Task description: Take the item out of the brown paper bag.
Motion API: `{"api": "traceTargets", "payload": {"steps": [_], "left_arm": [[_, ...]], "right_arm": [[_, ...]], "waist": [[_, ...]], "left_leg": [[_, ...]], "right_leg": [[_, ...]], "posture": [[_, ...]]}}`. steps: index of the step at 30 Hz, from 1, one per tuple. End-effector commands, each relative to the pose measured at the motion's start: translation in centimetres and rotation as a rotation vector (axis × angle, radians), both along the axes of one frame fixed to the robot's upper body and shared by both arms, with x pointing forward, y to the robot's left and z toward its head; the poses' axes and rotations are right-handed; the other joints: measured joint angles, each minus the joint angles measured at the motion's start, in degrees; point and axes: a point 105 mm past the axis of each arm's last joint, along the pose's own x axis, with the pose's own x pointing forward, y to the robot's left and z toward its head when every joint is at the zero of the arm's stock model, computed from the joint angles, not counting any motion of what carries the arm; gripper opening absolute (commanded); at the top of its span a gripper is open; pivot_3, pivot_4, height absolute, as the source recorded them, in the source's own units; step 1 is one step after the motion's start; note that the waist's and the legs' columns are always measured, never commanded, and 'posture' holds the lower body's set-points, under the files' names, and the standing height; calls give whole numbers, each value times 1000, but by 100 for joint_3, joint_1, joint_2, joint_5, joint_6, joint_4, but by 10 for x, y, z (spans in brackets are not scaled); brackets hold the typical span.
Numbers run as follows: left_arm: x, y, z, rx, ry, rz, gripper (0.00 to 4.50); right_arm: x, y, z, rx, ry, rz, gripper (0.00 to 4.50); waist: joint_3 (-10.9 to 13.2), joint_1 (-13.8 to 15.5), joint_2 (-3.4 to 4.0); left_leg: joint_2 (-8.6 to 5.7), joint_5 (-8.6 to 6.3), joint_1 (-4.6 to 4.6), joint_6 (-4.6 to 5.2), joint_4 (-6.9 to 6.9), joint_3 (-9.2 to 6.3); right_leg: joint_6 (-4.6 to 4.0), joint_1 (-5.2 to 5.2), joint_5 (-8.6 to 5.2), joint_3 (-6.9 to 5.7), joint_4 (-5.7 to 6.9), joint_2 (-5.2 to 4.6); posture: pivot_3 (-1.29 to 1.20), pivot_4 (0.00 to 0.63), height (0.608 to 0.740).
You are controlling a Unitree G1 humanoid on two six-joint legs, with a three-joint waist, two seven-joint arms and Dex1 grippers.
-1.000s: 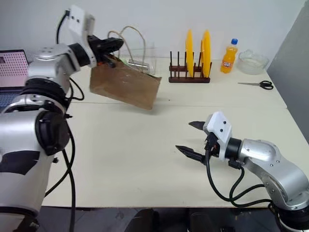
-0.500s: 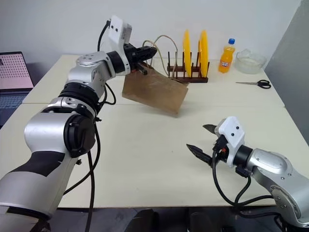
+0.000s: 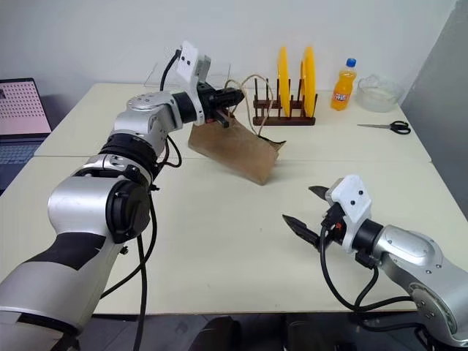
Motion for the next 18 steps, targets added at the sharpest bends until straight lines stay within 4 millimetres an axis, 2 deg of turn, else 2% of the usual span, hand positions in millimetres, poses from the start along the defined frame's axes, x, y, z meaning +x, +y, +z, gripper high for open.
{"api": "traceTargets", "payload": {"steps": [1,13,18], "left_arm": [[-5,2,18,23,-62,-30,26],[-9,4,8,68,-13,-58,26],[-6,12,8,92,5,-6,26]], "right_arm": [[-2,1,10,10,-45,6,4500],[2,1,13,14,-57,10,4500],[2,5,22,51,-114,32,4500]], "waist": [[0,2,0],[0,5,0],[0,3,0]], "left_leg": [[0,0,0,0,0,0],[0,0,0,0,0,0],[0,0,2,1,0,0]], "right_leg": [[-3,0,2,0,0,0],[-5,1,3,1,0,0],[-5,0,3,2,1,1]], "posture": [[0,150,740],[0,150,740],[0,150,740]]}}
